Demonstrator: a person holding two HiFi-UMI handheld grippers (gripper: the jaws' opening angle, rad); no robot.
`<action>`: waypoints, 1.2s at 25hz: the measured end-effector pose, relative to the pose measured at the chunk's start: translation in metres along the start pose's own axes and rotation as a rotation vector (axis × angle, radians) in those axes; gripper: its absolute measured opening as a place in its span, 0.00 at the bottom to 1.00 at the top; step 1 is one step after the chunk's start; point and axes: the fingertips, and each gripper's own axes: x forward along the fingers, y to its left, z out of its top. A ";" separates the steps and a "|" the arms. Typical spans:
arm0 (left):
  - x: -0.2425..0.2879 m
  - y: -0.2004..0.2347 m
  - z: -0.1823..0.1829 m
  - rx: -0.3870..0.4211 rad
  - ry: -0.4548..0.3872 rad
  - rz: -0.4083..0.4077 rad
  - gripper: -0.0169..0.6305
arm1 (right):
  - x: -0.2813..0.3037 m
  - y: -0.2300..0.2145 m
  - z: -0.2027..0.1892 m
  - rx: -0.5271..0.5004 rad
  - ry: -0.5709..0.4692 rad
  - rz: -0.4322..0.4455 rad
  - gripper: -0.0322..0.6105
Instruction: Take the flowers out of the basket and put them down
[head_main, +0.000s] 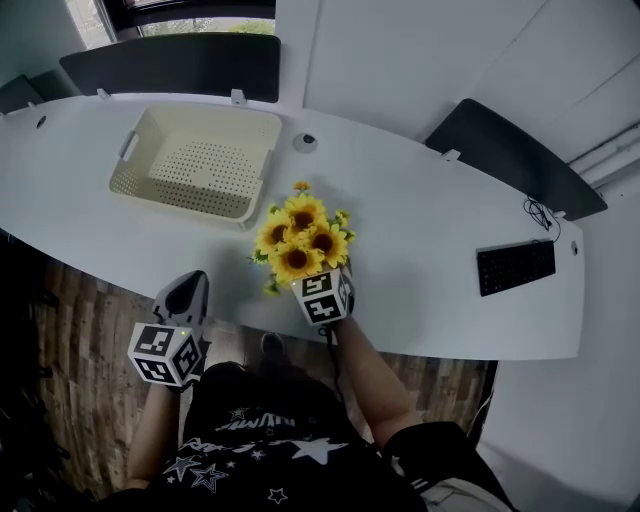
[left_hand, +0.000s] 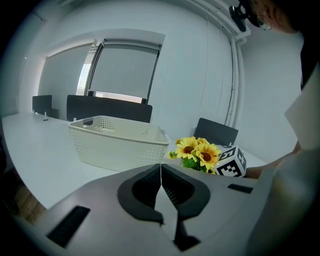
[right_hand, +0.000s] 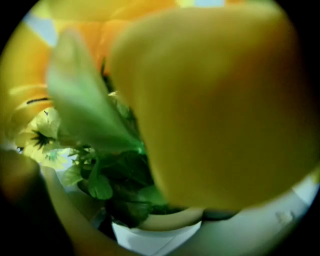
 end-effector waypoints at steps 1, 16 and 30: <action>-0.001 0.001 -0.001 -0.006 0.001 0.003 0.04 | 0.001 0.000 0.001 0.004 -0.002 -0.004 0.87; -0.026 -0.006 -0.017 -0.018 0.014 0.000 0.04 | -0.013 0.007 -0.009 0.043 -0.059 -0.056 0.89; -0.109 -0.039 -0.051 -0.044 -0.062 0.001 0.04 | -0.096 0.040 -0.032 0.144 -0.123 -0.099 0.88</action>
